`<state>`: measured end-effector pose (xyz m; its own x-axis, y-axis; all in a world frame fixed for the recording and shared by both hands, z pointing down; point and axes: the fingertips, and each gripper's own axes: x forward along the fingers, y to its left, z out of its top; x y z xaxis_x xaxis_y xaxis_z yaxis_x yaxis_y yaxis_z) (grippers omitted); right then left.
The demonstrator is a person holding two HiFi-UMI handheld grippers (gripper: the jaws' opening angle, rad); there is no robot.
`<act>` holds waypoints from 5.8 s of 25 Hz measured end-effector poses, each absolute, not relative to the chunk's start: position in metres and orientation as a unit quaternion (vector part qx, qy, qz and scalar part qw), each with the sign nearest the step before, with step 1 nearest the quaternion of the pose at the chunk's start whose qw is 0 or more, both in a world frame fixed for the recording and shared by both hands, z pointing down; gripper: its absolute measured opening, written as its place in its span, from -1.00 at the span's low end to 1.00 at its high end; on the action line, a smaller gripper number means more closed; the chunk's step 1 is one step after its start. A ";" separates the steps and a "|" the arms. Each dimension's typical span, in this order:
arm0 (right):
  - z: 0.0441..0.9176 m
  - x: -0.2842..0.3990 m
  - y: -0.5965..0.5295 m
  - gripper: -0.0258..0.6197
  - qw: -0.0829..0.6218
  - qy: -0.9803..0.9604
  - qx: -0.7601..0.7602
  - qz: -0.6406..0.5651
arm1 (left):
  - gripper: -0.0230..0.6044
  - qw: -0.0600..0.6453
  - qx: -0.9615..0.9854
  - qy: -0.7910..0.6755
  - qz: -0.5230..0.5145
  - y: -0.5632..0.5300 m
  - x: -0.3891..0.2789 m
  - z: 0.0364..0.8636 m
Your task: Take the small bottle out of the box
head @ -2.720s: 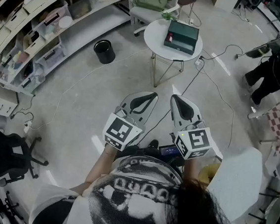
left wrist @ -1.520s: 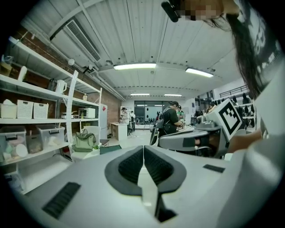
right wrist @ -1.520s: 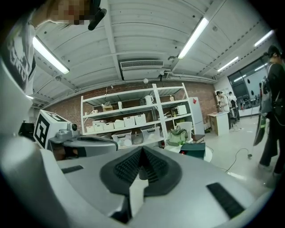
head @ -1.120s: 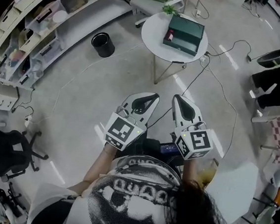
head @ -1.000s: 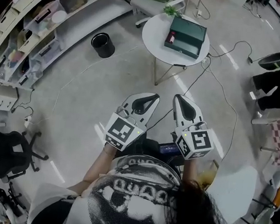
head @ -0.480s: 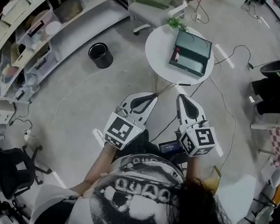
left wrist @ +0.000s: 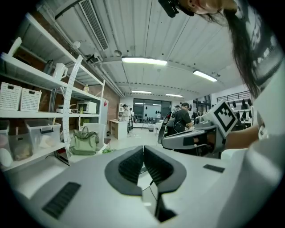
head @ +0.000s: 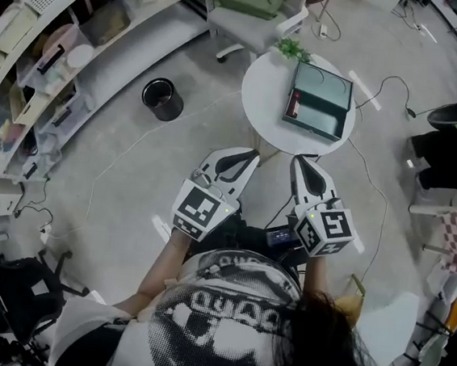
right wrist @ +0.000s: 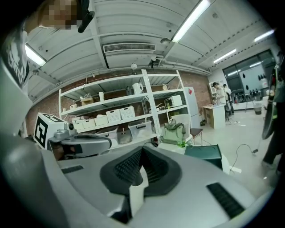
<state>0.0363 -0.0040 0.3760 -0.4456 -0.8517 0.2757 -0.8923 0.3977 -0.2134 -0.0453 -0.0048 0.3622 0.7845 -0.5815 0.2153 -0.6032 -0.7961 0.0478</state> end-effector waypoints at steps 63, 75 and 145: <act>0.670 0.134 -0.253 -0.39 0.291 -0.773 0.391 0.406 | -0.88 0.105 0.926 -0.297 0.210 -0.245 0.092 0.446; 0.691 0.130 -0.247 -0.31 0.309 -0.748 0.390 0.440 | -0.88 0.092 0.935 -0.278 0.202 -0.267 0.075 0.437; 0.550 0.119 -0.209 -0.25 -0.297 -0.525 0.565 0.563 | -0.88 0.068 0.974 -0.040 0.210 -0.270 0.008 0.464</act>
